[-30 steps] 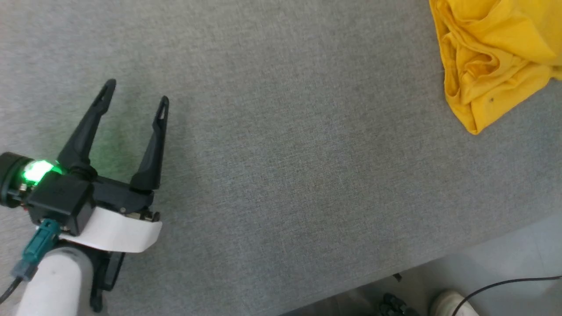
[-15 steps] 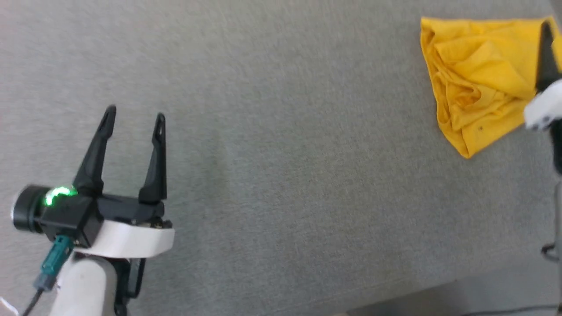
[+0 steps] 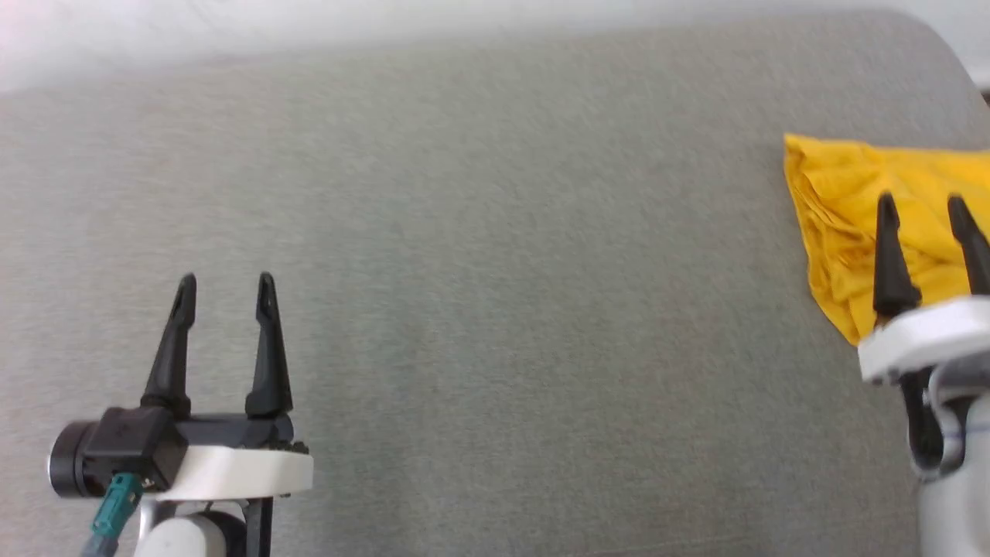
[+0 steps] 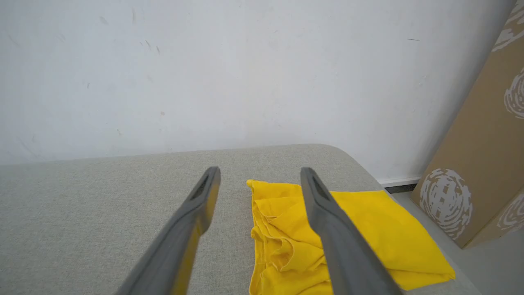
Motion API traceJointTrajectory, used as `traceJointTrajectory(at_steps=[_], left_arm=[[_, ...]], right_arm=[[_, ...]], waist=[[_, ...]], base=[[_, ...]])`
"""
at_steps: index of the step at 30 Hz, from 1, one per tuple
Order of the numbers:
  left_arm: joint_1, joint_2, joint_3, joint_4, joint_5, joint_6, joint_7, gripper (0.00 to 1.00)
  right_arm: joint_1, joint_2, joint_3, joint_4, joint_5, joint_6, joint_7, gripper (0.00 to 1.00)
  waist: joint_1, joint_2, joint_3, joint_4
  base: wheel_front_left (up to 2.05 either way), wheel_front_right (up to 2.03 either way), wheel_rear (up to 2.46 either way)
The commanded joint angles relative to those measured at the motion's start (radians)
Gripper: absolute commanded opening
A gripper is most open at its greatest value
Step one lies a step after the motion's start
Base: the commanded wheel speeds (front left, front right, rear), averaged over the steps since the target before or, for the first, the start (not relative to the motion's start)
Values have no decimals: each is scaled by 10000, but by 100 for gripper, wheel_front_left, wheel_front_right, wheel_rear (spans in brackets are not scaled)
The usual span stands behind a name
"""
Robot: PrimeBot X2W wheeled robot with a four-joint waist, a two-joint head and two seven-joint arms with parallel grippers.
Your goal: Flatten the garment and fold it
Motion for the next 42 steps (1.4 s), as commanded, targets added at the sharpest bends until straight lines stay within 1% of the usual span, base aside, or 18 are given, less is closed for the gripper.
traceJointTrajectory(at_steps=[1, 5, 7, 14, 21, 28, 36, 37, 42], left_arm=[[110, -66, 3, 89, 29, 52, -82, 100], [292, -179, -37, 311, 227, 151, -112, 100], [446, -255, -53, 413, 261, 173, -118, 100], [1268, -374, -2, 514, 345, 137, -123, 100], [1708, -378, -216, 806, 489, -74, -124, 100], [1789, -571, -408, 1132, 504, -242, -125, 100], [1817, -639, -337, 1264, 477, -381, -125, 100], [1685, -596, -362, 1239, 447, -347, -75, 0], [1677, -593, -371, 1240, 452, -348, -57, 0]], right_arm=[[268, 72, -15, -184, -158, -19, -59, 100], [1230, 314, 12, -855, -426, -19, -186, 100], [1708, 365, 78, -1050, -365, -19, -238, 100], [3006, 383, 363, -1156, 380, -19, -483, 100], [3425, 385, 327, -908, 131, -19, -840, 100], [3658, 385, 57, -325, 500, -19, -1291, 100], [3597, 386, -6, -142, 343, -19, -1416, 100], [3619, 359, -13, -134, 374, 0, -1340, 0], [3619, 353, -34, -138, 372, 0, -1311, 0]], waist=[[2, 0, -673, 599], [2, 0, -1114, 779], [2, 0, -1355, 818], [2, 0, -1967, 784], [2, 0, -2223, 810], [2, 0, -2333, 884], [2, 0, -2431, 878], [2, 0, -2432, 879], [2, 0, -2432, 880]], base=[[0, 0, 0], [0, 0, 0], [0, 0, 0], [0, 0, 0], [0, 0, 0], [0, 0, 0], [0, 0, 0], [0, 0, 0], [0, 0, 0]])
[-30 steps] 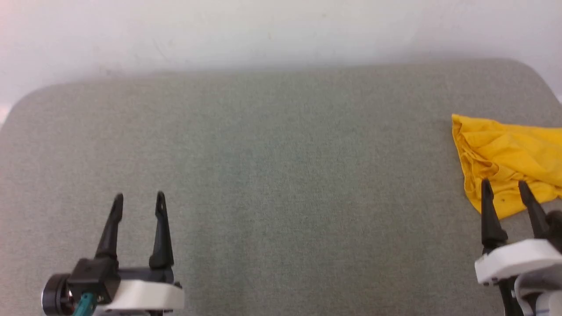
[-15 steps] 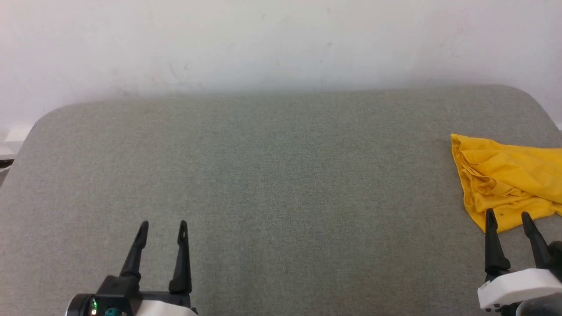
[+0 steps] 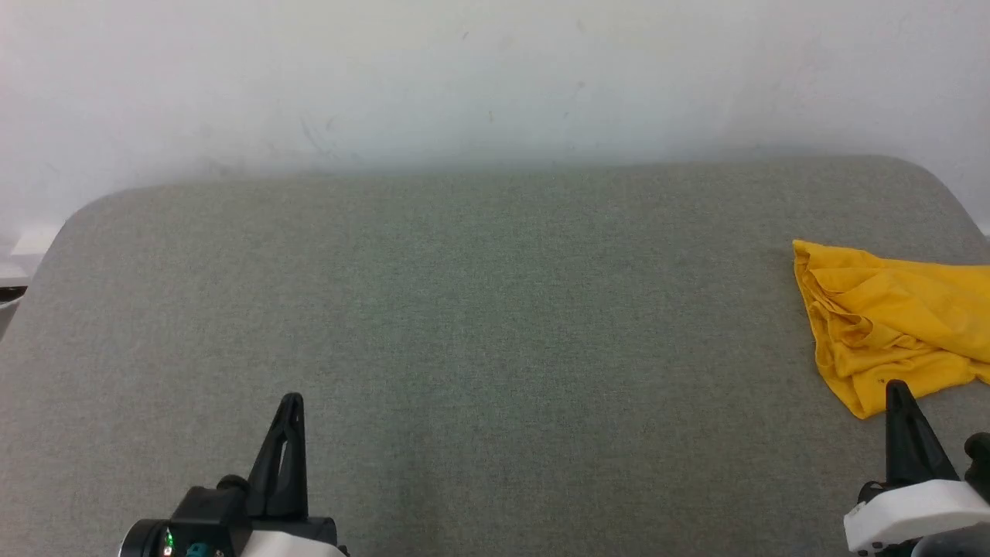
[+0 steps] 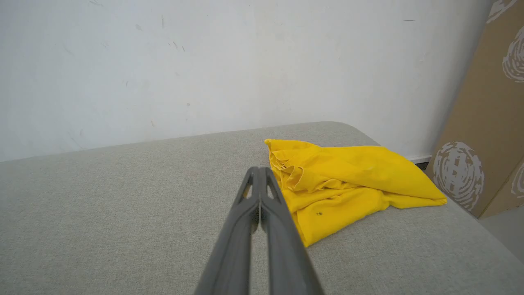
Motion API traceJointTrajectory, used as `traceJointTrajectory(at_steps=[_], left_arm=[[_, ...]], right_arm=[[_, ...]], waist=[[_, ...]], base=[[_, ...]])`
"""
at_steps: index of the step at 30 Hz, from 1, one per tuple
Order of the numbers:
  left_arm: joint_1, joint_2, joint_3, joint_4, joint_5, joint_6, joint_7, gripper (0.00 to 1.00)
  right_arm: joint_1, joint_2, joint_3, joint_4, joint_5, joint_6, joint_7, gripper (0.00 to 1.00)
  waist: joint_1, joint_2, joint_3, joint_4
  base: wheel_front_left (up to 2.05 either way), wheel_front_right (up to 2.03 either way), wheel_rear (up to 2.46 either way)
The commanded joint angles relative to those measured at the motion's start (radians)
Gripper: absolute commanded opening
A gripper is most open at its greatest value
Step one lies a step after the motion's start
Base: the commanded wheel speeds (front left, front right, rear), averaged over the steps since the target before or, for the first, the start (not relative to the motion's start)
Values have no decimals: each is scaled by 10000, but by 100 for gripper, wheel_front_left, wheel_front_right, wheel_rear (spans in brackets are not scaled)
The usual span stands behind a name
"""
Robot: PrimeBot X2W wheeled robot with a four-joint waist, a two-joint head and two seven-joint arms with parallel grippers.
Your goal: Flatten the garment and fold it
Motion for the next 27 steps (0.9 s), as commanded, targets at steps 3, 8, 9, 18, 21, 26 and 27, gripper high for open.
traceJointTrajectory(at_steps=[3, 8, 9, 18, 21, 26, 27], left_arm=[[-39, -21, 23, 11, 43, -10, 70, 0], [-96, -53, 56, 28, 106, -25, 172, 0], [-107, -59, 62, 32, 118, -28, 192, 0], [-209, -115, 122, 62, 231, -55, 376, 0], [-232, -128, 135, 69, 256, -61, 417, 0], [-289, -159, 168, 85, 319, -76, 519, 0], [-300, -165, 175, 89, 331, -79, 540, 0]], right_arm=[[-11, 1, 73, -48, -32, -1, 53, 0], [-28, 2, 173, -119, -79, -1, 131, 0], [-31, 2, 192, -133, -89, -1, 146, 0], [-61, 5, 370, -261, -174, -3, 286, 0], [-68, 5, 410, -289, -193, -3, 317, 0], [-85, 7, 509, -360, -240, -4, 395, 0], [-88, 7, 529, -374, -249, -4, 410, 0]], waist=[[0, 0, 11, 1], [0, 0, 27, 2], [0, 0, 30, 2], [0, 0, 58, 4], [0, 0, 64, 4], [0, 0, 80, 5], [0, 0, 83, 5]], base=[[0, 0, 0], [0, 0, 0], [0, 0, 0], [0, 0, 0], [0, 0, 0], [0, 0, 0], [0, 0, 0]])
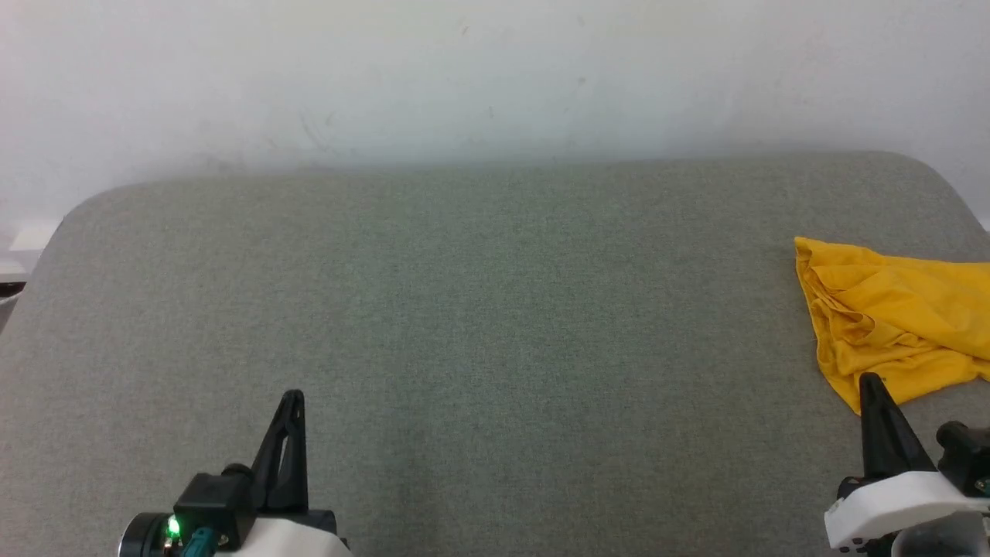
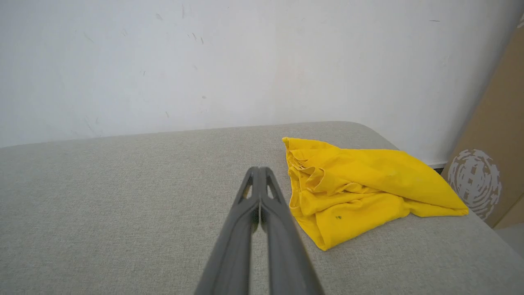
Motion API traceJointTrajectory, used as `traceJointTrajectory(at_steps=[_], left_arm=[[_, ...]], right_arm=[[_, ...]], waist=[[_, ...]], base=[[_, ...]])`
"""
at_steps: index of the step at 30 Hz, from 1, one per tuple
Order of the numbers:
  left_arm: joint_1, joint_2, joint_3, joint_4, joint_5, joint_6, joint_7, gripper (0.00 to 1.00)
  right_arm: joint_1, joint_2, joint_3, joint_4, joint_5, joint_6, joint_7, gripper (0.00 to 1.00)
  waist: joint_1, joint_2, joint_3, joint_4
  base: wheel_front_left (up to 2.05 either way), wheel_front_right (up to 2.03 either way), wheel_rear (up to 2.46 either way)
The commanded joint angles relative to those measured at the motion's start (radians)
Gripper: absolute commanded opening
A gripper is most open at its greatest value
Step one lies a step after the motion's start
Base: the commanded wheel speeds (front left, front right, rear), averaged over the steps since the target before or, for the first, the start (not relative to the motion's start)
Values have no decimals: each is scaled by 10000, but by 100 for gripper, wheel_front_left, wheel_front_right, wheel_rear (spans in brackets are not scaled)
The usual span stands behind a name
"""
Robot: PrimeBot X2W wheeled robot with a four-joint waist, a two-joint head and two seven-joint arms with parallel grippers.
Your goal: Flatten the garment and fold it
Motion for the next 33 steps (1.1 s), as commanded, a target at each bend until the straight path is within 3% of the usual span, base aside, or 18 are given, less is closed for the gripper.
traceJointTrajectory(at_steps=[1, 33], left_arm=[[-178, -66, 47, 40, 75, -70, 36, 0], [-542, -266, 258, 148, 476, -165, 690, 0]], right_arm=[[-88, 7, 54, -59, -81, -4, 50, 0], [-194, 16, 688, -512, -383, -9, 546, 0]], waist=[[0, 0, 3, 0], [0, 0, 103, 7]], base=[[0, 0, 0], [0, 0, 0]])
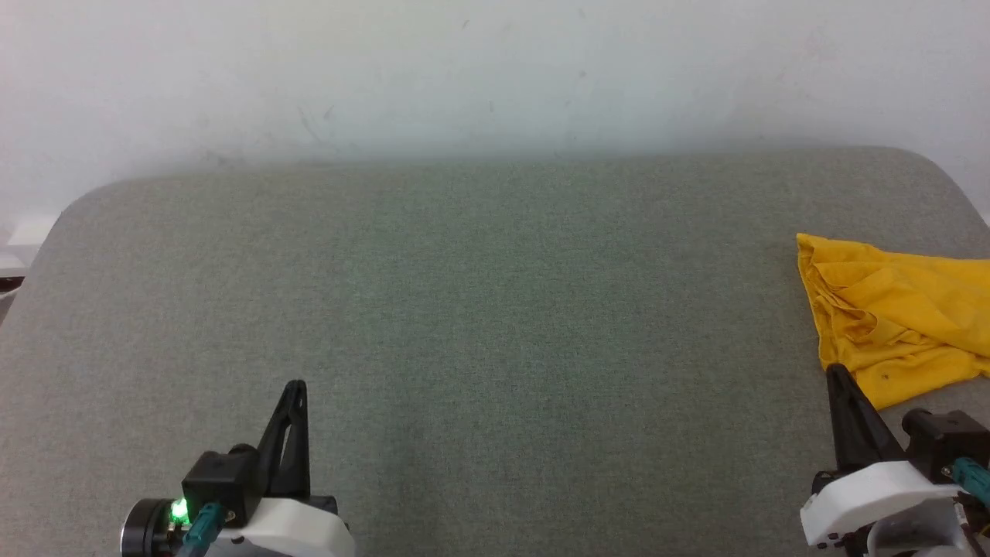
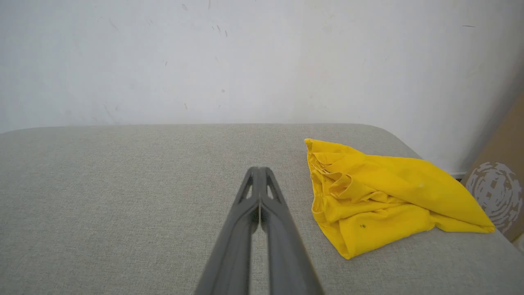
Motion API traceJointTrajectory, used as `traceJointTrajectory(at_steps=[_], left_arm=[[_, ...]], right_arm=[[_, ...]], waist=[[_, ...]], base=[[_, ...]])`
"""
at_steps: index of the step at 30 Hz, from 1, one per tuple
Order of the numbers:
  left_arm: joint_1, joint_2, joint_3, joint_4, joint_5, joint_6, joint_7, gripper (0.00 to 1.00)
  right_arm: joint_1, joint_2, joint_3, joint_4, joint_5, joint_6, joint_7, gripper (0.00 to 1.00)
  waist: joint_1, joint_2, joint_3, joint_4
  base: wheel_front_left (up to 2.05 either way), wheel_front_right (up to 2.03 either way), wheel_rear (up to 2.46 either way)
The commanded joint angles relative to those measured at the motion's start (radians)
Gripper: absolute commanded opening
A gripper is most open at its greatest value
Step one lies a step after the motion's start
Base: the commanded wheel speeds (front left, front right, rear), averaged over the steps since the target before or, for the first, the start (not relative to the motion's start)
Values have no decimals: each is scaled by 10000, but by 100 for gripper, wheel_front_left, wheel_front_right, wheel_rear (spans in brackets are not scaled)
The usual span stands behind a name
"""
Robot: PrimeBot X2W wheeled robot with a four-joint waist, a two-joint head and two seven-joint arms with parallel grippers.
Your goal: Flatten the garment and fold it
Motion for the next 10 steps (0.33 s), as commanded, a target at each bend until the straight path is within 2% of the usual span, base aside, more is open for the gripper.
traceJointTrajectory(at_steps=[1, 10], left_arm=[[-193, -60, 60, 31, 134, -65, 70, 0], [-295, -116, 119, 61, 247, -92, 254, 0]], right_arm=[[-168, 16, 63, -108, -81, -9, 42, 0], [-198, 19, 242, -236, -167, -11, 182, 0]], waist=[[0, 0, 4, 0], [0, 0, 32, 2]], base=[[0, 0, 0], [0, 0, 0]])
